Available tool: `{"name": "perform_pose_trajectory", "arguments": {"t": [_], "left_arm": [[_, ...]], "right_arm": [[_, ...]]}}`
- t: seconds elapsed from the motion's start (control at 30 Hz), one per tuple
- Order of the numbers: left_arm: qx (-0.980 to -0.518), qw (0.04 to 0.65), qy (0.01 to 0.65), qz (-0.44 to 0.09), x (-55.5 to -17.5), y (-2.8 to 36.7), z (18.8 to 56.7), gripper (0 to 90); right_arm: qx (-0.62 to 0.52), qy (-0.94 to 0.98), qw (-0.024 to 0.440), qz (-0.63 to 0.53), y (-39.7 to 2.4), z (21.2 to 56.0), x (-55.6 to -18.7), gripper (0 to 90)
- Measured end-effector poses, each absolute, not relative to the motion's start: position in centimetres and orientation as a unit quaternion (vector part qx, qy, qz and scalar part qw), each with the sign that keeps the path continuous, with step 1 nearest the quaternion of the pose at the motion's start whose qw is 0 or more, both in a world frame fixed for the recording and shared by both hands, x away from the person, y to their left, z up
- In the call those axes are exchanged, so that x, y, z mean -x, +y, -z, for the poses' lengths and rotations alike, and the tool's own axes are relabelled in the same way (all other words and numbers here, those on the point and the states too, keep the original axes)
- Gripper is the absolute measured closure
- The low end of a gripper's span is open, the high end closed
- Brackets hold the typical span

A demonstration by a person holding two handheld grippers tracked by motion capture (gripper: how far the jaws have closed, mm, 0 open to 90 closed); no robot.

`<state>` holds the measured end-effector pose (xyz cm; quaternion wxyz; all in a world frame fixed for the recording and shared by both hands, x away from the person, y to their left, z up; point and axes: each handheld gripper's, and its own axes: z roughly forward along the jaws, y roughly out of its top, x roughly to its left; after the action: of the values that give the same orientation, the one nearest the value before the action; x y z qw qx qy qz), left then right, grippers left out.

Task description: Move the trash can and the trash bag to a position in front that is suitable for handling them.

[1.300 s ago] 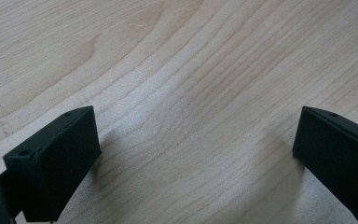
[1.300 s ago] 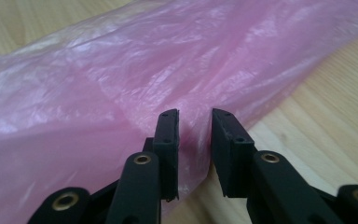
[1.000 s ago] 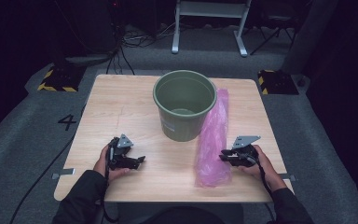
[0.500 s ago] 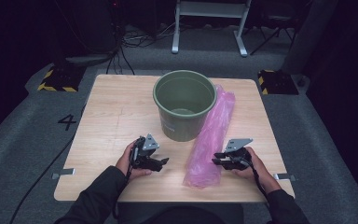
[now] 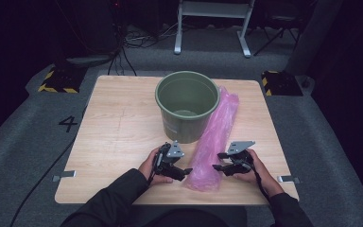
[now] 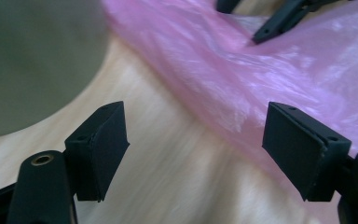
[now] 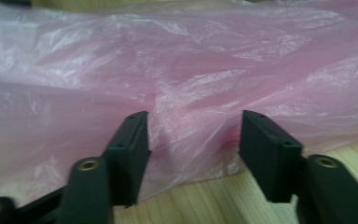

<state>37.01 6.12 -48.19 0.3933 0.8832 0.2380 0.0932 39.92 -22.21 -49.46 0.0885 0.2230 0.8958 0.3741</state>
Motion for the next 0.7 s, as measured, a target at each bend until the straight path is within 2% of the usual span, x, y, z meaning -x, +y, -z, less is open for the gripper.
{"name": "perform_pose_trajectory", "arguments": {"t": [0.13,0.2,0.27,0.5,0.6,0.7], "left_arm": [[-0.892,0.381,0.225,-0.093,-36.6,5.1,48.6,22.4],[-0.896,0.37,0.225,-0.094,-36.4,4.6,48.9,23.1],[-0.904,0.352,0.223,-0.096,-36.3,4.2,49.4,23.1],[-0.905,0.356,0.216,-0.089,-36.3,4.2,49.7,23.0],[-0.906,0.363,0.202,-0.084,-36.4,4.4,49.7,26.2],[-0.907,0.367,0.188,-0.082,-36.4,4.5,49.6,40.2]], "right_arm": [[-0.225,0.896,0.094,-0.371,-22.4,49.4,-39.7,38.4],[-0.225,0.895,0.101,-0.372,-22.8,49.1,-39.5,31.7],[-0.233,0.89,0.109,-0.376,-23.2,48.8,-39.4,29.2],[-0.266,0.865,0.132,-0.405,-24.7,47.6,-39.8,23.6],[-0.286,0.854,0.157,-0.406,-25.1,47.0,-40.6,22.7],[-0.305,0.843,0.172,-0.408,-25.3,46.7,-42.1,22.1]]}}
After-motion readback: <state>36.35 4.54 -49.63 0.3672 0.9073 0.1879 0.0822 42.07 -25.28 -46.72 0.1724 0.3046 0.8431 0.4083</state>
